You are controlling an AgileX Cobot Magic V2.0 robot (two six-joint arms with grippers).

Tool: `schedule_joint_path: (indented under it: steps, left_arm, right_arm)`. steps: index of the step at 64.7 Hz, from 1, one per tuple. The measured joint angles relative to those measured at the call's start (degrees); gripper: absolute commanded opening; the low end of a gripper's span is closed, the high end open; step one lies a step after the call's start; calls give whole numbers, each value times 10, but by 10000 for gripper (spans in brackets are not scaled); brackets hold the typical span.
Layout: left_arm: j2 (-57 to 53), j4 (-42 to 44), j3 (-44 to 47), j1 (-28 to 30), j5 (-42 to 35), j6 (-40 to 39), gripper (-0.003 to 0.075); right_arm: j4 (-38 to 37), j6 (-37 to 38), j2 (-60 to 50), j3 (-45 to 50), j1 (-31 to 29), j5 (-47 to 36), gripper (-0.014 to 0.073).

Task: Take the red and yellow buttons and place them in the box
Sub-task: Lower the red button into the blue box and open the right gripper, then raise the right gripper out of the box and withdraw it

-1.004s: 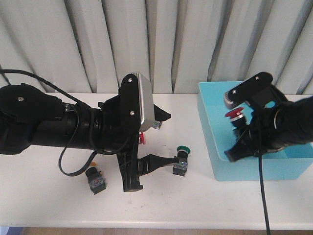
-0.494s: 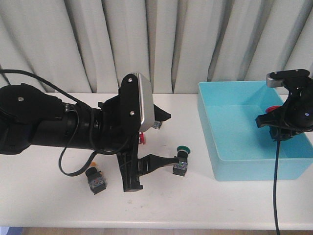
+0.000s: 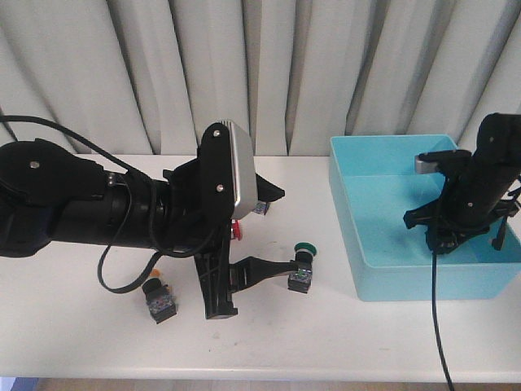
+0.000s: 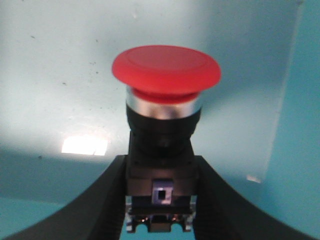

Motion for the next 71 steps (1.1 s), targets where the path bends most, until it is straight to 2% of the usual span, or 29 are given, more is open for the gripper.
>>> schedule_joint_path:
  steps: [13,26,33,52,71]
  left_arm:
    - [0,0,0,0,0,0,586]
    - [0,0,0,0,0,-1,586]
    - [0,0,0,0,0,-1,586]
    - [0,0,0,0,0,-1,586]
    - [0,0,0,0,0,-1,586]
  right_arm:
    - [0,-2,27,0,0,-1,233]
    - [3,-2,28,-2,0,-2,370]
    - [3,-3,28,-3,0,-5,412]
    - [21,-5,4,-39,0,31,412]
    - [68,-10,-175,-10,0,48,412]
